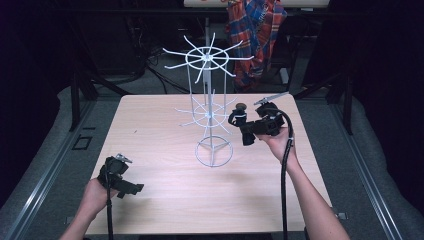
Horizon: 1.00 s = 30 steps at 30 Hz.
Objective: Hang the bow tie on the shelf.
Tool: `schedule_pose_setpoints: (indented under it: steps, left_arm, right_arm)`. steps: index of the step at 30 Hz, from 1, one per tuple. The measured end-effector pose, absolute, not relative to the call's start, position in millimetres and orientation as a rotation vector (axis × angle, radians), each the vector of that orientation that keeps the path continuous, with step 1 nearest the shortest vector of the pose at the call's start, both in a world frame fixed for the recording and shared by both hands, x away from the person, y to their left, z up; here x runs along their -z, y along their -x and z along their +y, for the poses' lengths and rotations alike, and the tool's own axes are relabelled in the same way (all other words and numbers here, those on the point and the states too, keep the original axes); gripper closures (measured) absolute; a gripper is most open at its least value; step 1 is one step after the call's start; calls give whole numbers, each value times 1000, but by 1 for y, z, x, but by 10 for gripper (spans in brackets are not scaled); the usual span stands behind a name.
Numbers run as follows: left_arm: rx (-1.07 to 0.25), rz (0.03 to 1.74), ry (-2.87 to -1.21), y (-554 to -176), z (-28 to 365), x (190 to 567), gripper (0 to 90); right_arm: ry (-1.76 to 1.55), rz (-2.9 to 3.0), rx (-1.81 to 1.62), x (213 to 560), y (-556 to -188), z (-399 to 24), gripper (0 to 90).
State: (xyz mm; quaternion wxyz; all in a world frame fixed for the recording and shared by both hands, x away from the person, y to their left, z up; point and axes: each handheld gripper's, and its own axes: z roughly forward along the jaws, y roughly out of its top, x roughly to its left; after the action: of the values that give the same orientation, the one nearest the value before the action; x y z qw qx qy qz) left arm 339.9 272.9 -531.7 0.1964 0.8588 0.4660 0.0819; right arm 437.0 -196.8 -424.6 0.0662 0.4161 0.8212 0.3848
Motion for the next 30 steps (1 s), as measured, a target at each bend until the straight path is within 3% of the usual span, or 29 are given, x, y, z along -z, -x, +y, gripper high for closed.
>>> schedule_pose_setpoints:
  steps: [30]
  left_arm:
    - [-232, 1321, -2399, -336, 276, 532, 2]
  right_arm:
    - [-1206, 2525, -1067, 440, -440, -172, 700]
